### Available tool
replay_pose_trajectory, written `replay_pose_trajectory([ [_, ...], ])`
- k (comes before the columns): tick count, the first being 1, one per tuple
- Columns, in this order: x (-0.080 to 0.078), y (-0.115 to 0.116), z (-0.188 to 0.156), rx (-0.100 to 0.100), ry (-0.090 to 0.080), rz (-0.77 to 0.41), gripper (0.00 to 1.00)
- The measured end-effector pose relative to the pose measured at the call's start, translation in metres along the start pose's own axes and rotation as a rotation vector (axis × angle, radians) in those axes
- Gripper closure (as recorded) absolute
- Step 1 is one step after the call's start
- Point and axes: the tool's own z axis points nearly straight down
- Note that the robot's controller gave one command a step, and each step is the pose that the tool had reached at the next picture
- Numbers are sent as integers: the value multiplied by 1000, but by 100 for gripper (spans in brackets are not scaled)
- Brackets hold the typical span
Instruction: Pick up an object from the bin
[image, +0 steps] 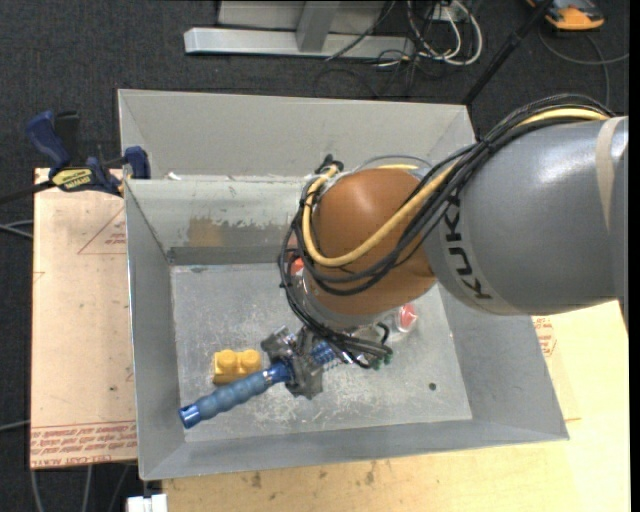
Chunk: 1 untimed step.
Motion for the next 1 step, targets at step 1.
replay_pose_trajectory([
  [1, -12, -1, -47, 0, 0, 52, 100],
])
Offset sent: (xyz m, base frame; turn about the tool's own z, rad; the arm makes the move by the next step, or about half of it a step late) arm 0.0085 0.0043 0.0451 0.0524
